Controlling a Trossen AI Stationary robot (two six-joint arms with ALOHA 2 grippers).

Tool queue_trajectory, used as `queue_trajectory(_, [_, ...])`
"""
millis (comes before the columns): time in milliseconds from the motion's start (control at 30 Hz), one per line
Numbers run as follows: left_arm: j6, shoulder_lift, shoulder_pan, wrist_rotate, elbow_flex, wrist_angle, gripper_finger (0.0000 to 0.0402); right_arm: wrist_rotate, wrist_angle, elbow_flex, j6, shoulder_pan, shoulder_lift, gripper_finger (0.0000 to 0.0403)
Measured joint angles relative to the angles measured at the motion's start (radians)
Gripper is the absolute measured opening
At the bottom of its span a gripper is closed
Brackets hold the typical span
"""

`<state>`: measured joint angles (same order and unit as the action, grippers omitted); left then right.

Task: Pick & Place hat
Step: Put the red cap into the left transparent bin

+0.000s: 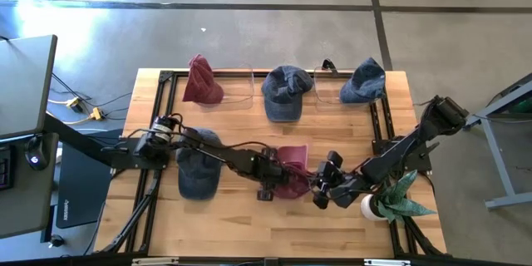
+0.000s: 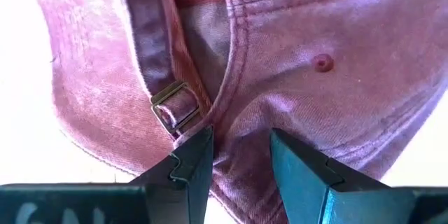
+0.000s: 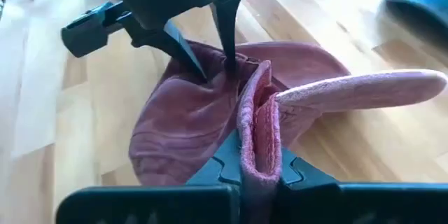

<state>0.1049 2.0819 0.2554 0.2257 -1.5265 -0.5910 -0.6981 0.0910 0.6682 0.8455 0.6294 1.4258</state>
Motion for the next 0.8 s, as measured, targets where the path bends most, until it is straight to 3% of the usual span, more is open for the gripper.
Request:
queue_trajectory(133, [0.019, -0.046, 0.015, 0.054, 0.003, -0.072, 0.0138, -0.001, 0.009, 0.0, 0.03, -0.006, 0.018, 0.0007])
queue_trajectory(267, [0.034, -0.075, 0.028, 0.104, 0.004, -0.007, 0.0138, -0.031, 0.002, 0.0, 0.044, -0.023, 0.033, 0.0017])
queue_trajectory(500, [-0.064, -0.032, 0.044, 0.076, 0.063, 0.456, 0.0138, -0.054, -0.016, 0.0, 0.035, -0.018, 0.034, 0.0006])
queue_trajectory(733, [-0.083, 0.058, 0.033, 0.095, 0.092, 0.701, 0.0138, -0.036, -0.123, -0.001, -0.054, -0.014, 0.034, 0.0021])
queue_trajectory(800, [-0.093, 0.096, 0.031, 0.059, 0.086, 0.817, 0.0138, -0.021, -0.152, -0.001, -0.075, -0.013, 0.034, 0.0019])
